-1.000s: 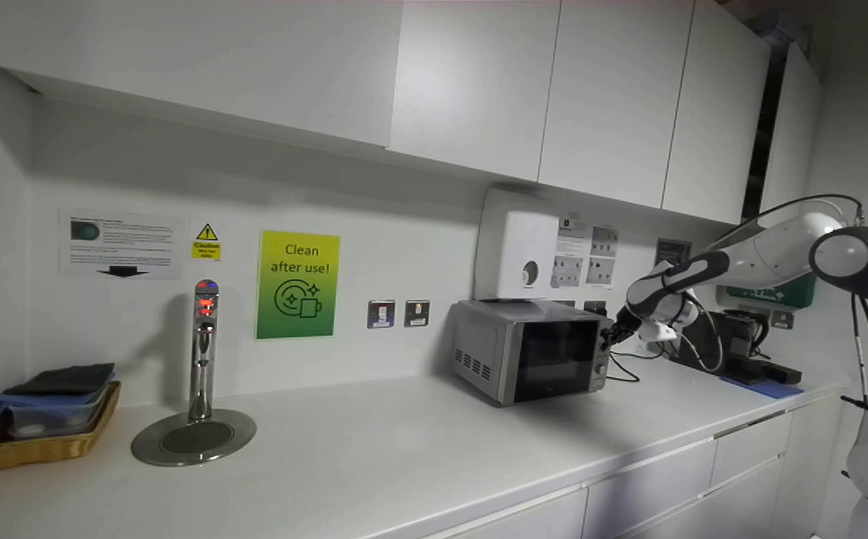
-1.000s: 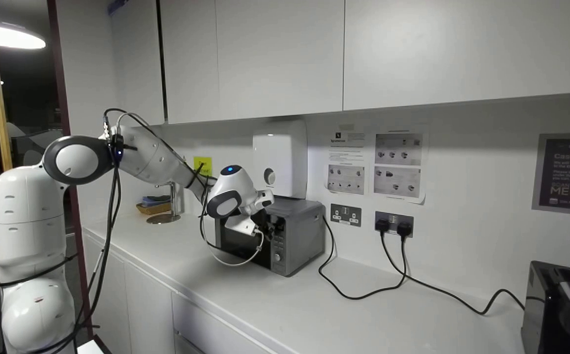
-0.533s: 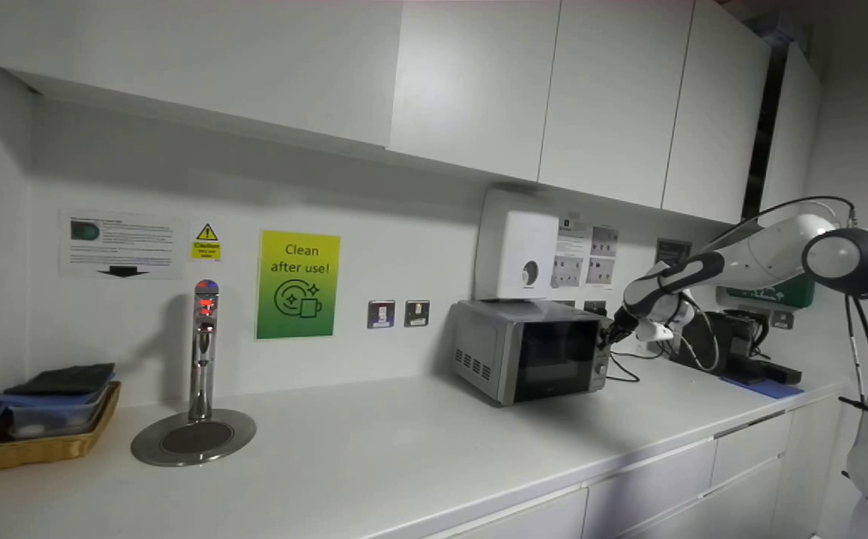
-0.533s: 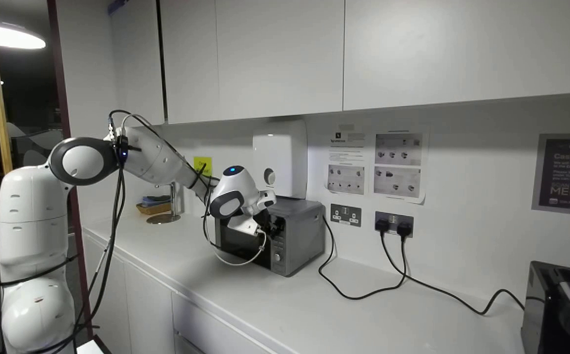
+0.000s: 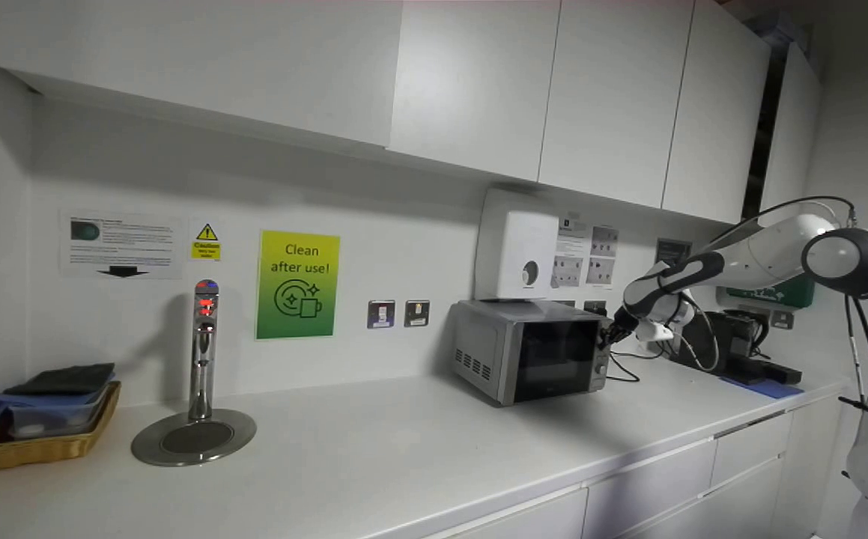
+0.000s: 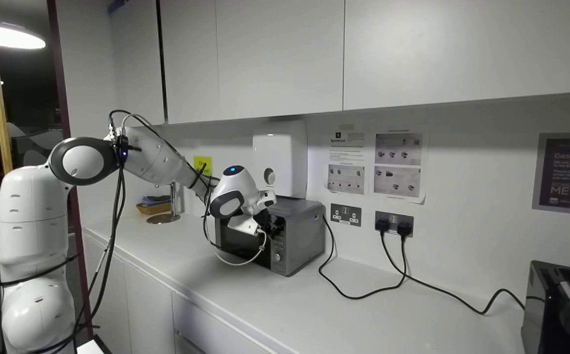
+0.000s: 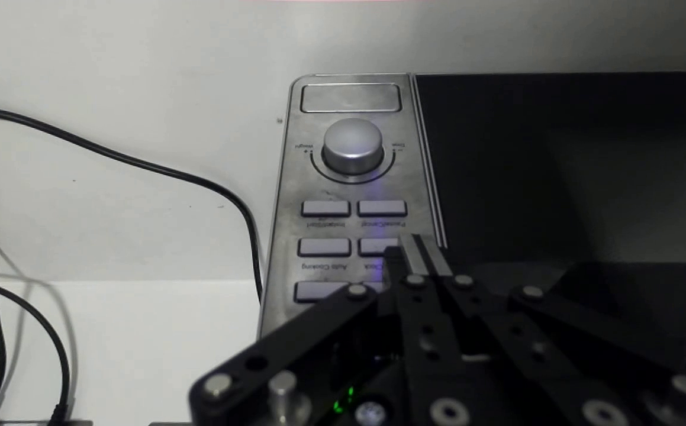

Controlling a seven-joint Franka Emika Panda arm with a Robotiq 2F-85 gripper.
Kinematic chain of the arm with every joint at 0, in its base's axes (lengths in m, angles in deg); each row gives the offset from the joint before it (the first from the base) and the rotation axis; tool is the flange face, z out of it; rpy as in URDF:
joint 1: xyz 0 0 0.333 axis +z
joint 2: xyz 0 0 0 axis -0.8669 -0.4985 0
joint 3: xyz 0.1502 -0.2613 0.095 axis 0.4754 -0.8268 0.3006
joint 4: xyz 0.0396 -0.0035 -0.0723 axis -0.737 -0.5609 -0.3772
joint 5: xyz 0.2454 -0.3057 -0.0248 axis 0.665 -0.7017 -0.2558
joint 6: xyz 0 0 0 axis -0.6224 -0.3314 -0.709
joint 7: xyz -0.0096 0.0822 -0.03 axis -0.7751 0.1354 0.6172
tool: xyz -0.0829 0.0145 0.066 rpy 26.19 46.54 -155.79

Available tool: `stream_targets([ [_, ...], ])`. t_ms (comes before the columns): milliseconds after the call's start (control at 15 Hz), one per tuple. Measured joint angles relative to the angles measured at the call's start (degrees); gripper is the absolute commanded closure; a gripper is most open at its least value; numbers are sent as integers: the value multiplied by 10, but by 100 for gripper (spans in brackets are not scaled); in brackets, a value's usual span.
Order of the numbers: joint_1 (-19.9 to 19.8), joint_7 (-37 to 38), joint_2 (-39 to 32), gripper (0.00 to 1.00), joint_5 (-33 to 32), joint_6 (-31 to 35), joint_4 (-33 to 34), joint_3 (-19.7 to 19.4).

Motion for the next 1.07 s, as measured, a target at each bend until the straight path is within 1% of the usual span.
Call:
stream_targets([
  [867,0,0,0,100,16,-3,2,0],
  [1067,0,0,0,100,-1,-3,2,-4],
])
